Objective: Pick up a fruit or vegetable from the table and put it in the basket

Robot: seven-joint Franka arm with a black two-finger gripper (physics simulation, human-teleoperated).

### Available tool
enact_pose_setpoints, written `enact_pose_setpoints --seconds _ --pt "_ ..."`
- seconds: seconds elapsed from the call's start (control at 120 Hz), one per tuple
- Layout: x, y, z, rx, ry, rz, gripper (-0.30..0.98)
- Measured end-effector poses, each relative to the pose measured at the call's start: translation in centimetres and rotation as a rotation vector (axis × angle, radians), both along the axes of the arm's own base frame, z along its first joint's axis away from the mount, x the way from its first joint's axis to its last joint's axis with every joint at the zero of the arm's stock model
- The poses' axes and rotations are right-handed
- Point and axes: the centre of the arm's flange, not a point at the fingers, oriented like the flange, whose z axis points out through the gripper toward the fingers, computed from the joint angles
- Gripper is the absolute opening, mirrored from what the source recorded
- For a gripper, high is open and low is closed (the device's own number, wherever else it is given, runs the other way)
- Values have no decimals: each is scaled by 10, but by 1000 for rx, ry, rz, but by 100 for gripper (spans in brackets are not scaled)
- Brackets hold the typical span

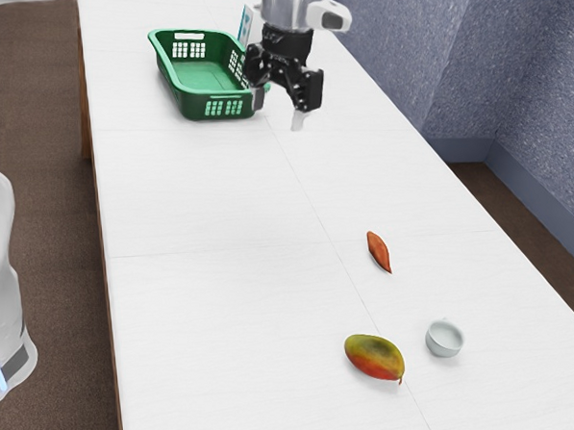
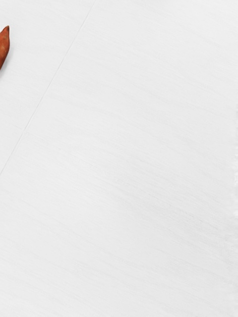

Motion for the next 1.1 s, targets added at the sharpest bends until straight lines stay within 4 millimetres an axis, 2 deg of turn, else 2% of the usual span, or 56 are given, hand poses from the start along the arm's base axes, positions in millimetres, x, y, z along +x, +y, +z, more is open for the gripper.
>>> enact_pose_setpoints --seconds 0.1,0.233,0.333,0.442,0.492,0.542,0.6,0.642,0.775,0.85,0.908,0.958,1.025,1.1 --pt "-4 -7 -1 -2 32 95 69" --pt "5 -20 -16 7 88 197 69" --pt "13 -52 -34 29 139 219 69" --pt "47 -115 -43 58 142 165 69" --pt "53 -144 -45 71 128 131 69" --pt "51 -170 -55 83 122 98 69" --pt "45 -198 -83 118 118 51 69" --pt "40 -218 -95 135 96 14 69" --pt "24 -284 -117 146 31 -110 69" --pt "13 -312 -120 138 -2 -167 69" --pt "10 -322 -120 133 -24 -195 69" --pt "13 -322 -119 133 -44 -216 69" --pt "24 -310 -118 135 -63 -220 69" --pt "42 -285 -120 157 -79 -221 69"
